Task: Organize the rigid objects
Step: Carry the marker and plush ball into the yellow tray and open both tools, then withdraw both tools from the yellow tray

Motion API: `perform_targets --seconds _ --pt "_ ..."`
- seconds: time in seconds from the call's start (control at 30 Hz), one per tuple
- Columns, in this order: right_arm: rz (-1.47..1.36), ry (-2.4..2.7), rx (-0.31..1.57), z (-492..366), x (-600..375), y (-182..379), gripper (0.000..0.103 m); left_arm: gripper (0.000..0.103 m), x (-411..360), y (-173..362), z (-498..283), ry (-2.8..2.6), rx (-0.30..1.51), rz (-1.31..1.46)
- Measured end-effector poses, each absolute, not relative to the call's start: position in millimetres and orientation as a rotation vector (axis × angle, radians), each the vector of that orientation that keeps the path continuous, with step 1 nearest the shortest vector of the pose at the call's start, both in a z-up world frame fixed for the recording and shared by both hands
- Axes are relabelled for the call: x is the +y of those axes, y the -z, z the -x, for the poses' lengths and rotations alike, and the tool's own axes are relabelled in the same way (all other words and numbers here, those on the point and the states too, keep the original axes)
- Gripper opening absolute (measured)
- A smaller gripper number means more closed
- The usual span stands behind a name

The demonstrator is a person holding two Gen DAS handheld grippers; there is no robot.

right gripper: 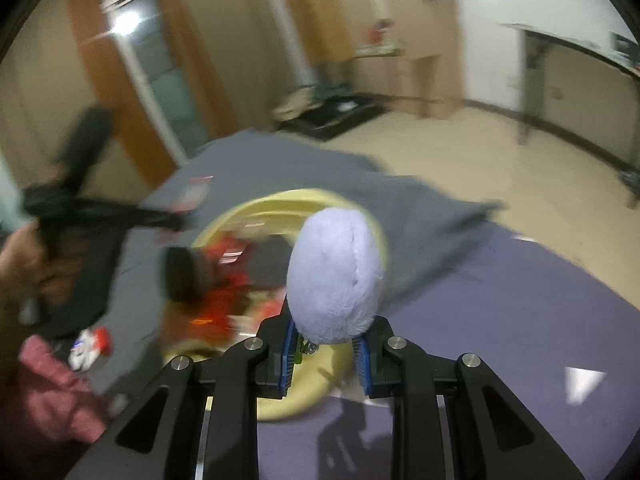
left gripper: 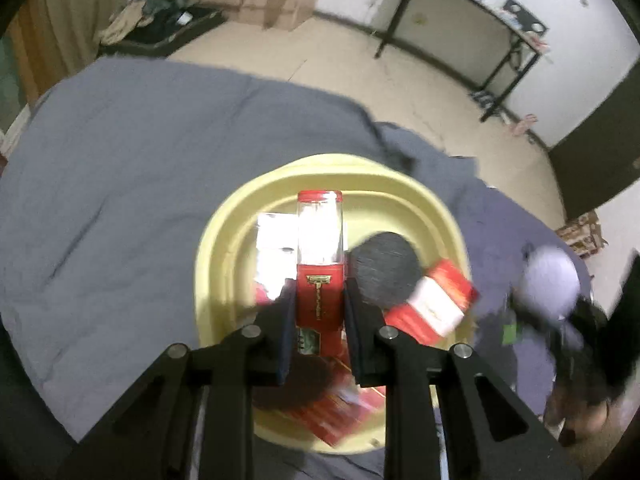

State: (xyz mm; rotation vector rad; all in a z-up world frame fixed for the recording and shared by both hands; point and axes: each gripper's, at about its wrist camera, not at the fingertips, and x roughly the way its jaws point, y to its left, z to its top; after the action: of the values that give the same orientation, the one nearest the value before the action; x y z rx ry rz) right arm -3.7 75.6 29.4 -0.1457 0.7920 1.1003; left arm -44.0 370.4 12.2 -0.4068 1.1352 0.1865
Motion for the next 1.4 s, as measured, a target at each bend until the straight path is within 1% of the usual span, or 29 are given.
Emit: perform_targets --seconds 0.1,0.2,0.33,0.47,0.5,0.53,0.57,0.6,0.63,0.67,0.7,0.73,0.8,0.93,1.03,1.1,1.2,1.3,1.4 --pt "0.204 -1.168 0.827 28 114 -22 0.024 0.024 377 12 30 -0.191 1.201 0.418" --pt "0.231 -1.176 0.895 36 145 -6 0.024 0.024 384 19 28 -0.192 1.212 0.415" --pt "0.305 -1.160 0.925 36 178 5 0.024 0.024 382 26 25 -0.182 1.240 0.408" --pt "0.405 -1.144 0.950 32 198 20 0.024 0.025 383 22 31 -0.193 1.180 0.368" --pt "0.410 -1.140 0.949 32 199 22 0.025 0.026 384 22 31 -0.188 1.168 0.360" --pt "0.410 -1.137 0.947 33 201 23 0.029 0.037 384 19 34 -0.182 1.150 0.355" --pt "0.406 -1.138 0.945 34 206 24 0.034 0.055 382 12 39 -0.181 1.124 0.350" --pt "0.395 -1.142 0.938 37 208 23 0.044 0.065 379 1 47 -0.181 1.080 0.348" --pt "0.372 -1.164 0.921 40 207 20 0.057 0.083 377 -10 57 -0.185 1.025 0.348" --pt "0.359 -1.177 0.906 44 202 19 0.065 0.098 373 -20 68 -0.188 0.971 0.347" --pt "0.335 -1.196 0.876 45 195 12 0.080 0.103 366 -35 88 -0.192 0.895 0.346" --pt "0.307 -1.214 0.843 46 185 4 0.092 0.103 360 -41 100 -0.189 0.855 0.353" --pt "0.258 -1.230 0.792 44 162 -6 0.103 0.103 344 -48 129 -0.171 0.813 0.369" --pt "0.238 -1.203 0.661 42 101 -19 0.103 0.103 306 -30 184 -0.161 0.854 0.388" --pt "0.330 -1.187 0.622 41 55 -5 0.103 0.103 286 -6 226 -0.163 0.887 0.410" --pt "0.413 -1.186 0.625 44 37 8 0.103 0.103 282 22 244 -0.167 0.893 0.446" --pt "0.515 -1.150 0.689 41 33 39 0.103 0.103 277 59 240 -0.215 0.960 0.426" --pt "0.574 -1.144 0.709 44 47 65 0.103 0.103 269 81 228 -0.244 0.910 0.402" --pt "0.567 -1.134 0.728 41 68 79 0.103 0.103 267 100 220 -0.313 0.930 0.368"
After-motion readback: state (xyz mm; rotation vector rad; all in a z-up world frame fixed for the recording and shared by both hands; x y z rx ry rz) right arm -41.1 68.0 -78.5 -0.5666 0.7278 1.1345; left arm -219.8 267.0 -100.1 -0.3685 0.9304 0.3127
